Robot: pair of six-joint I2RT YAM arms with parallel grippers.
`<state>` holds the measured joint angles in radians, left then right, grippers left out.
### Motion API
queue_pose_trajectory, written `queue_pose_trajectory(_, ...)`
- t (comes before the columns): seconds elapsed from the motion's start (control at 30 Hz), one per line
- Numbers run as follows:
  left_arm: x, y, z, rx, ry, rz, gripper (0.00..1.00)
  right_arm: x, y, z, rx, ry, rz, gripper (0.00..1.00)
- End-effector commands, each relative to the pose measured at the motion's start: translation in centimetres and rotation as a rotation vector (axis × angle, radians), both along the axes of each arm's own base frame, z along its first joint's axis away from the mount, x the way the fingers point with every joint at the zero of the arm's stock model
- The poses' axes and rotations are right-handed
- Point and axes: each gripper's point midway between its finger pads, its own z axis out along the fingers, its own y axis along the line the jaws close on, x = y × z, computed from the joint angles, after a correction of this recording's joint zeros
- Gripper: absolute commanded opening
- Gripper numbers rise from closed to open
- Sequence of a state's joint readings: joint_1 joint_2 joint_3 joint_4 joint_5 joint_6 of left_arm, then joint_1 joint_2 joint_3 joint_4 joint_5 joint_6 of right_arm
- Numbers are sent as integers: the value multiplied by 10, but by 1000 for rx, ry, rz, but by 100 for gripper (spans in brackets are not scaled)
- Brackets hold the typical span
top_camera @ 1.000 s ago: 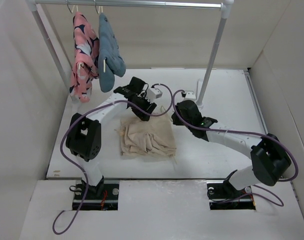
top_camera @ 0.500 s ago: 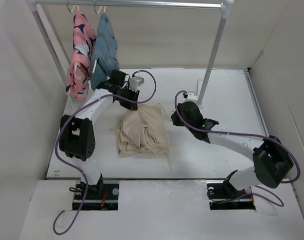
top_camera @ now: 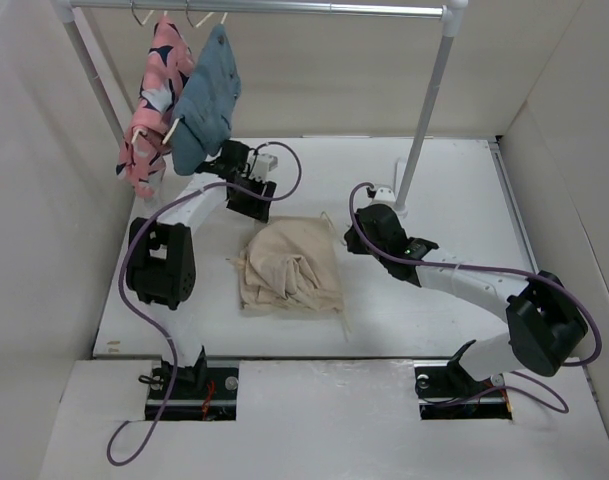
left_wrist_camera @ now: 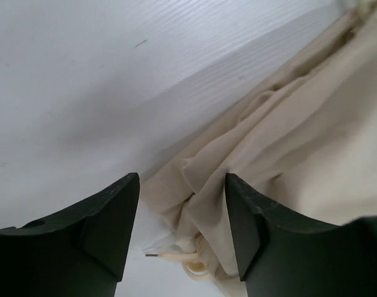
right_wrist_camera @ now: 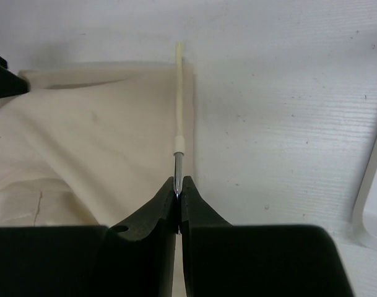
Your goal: Place the trousers on the hanger
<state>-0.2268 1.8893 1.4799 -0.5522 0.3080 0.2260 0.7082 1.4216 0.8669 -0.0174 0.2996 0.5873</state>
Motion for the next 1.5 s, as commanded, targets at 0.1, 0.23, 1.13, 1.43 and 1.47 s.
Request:
queue_pose_trajectory(0.1,-27,-22,100,92,-269,-135,55,7,3,18,5,-44,-6,0)
queue_pose_trajectory(0.23,-62,-33,105,84,-252,-265,55,3,8,18,9,-41,11,0)
queue_pose_trajectory(1.13,-248,-14,-2,301,18,-953,0,19,9,35,5,-85,-31,0)
queue_pose_trajectory(1.43,-250,-1,-10,344,-55,-972,73,22,18,77,29,-169,35,0)
queue_pose_trajectory(1.47,-240,-12,11,312,-144,-933,76,22,21,81,27,-177,57,0)
